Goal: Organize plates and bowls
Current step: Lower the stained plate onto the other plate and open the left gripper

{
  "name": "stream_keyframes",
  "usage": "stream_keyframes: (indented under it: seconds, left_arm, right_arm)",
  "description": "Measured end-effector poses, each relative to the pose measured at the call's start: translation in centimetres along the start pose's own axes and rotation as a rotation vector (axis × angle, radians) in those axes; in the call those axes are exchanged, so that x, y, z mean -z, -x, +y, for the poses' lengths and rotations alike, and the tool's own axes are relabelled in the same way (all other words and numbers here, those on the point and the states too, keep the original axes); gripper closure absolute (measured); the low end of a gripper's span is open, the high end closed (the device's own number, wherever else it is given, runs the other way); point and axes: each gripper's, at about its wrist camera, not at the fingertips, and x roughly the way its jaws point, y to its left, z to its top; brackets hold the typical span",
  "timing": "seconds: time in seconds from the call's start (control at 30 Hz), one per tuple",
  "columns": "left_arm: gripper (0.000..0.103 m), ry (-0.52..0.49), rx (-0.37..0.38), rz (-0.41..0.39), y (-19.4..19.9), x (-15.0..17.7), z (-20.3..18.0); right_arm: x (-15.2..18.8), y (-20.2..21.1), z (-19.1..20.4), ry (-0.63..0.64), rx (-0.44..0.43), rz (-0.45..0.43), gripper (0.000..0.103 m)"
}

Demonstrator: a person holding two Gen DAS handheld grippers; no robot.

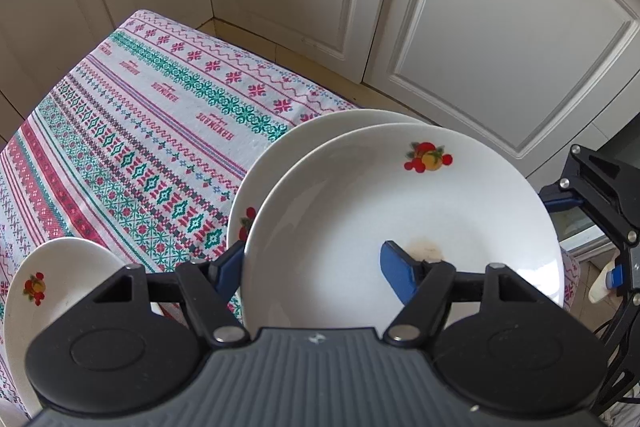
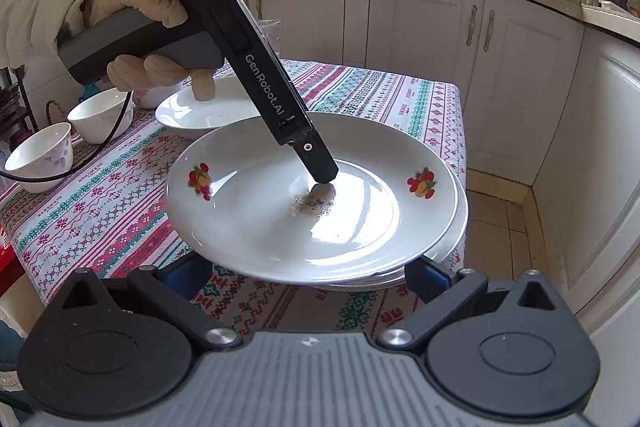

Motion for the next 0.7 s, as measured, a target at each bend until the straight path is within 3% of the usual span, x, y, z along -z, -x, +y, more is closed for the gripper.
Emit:
stream_keyframes:
  seconds: [0.7]
  left_arm:
    - [0.033, -0.028, 0.032, -0.004, -1.4, -0.7, 0.1]
  right_arm:
    - [-0.3, -0.1, -0.4, -0.054, 0.048, 0.058, 0.000]
